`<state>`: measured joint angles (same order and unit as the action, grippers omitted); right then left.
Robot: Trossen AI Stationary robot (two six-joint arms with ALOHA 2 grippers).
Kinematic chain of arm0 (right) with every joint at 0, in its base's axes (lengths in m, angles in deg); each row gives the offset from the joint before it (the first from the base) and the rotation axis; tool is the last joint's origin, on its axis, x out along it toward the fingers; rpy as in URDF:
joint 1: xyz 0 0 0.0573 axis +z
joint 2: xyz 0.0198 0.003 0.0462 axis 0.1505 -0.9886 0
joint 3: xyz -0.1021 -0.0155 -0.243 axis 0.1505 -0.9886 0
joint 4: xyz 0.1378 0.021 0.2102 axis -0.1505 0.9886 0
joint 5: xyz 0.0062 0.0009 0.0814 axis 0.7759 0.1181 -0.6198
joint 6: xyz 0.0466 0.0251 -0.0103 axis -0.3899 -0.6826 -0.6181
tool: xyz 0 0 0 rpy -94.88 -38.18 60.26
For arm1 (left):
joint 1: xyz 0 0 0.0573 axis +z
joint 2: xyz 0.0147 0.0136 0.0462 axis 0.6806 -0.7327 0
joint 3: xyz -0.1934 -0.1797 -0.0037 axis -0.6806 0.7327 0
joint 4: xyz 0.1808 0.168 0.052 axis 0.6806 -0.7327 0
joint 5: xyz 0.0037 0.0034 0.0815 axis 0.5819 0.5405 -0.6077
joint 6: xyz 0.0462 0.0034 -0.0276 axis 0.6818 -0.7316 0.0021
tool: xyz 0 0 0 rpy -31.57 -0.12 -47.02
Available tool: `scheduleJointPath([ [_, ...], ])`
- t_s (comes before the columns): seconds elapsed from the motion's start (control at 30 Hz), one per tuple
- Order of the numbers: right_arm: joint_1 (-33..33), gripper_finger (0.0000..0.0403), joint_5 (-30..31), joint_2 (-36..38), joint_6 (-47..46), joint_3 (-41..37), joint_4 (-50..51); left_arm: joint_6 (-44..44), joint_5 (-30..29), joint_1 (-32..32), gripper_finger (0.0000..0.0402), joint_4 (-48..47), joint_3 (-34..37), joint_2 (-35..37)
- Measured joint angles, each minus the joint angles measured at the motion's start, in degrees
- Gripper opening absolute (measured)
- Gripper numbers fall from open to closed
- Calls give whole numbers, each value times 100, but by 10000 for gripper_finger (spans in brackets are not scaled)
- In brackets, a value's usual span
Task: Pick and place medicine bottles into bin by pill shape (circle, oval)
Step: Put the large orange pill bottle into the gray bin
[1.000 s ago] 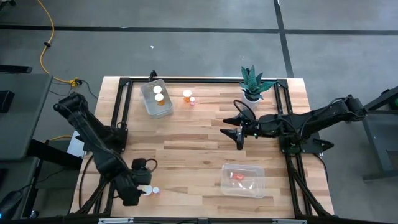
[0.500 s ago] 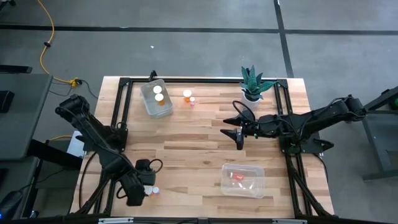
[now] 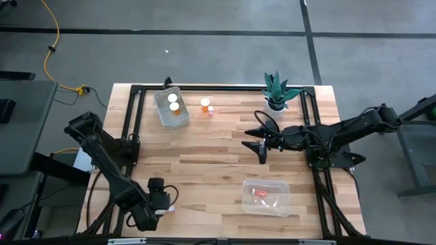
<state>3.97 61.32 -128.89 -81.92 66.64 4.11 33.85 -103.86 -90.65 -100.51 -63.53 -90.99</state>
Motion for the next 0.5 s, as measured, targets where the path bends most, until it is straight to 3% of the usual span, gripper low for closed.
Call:
scheduleJointPath([
  [0.23,0,240,48,1,-1,0,19,-51,330,-66,319,10,-121,-372],
  [0.5,0,240,48,1,-46,0,110,-51,269,-60,319,-25,-121,-652],
])
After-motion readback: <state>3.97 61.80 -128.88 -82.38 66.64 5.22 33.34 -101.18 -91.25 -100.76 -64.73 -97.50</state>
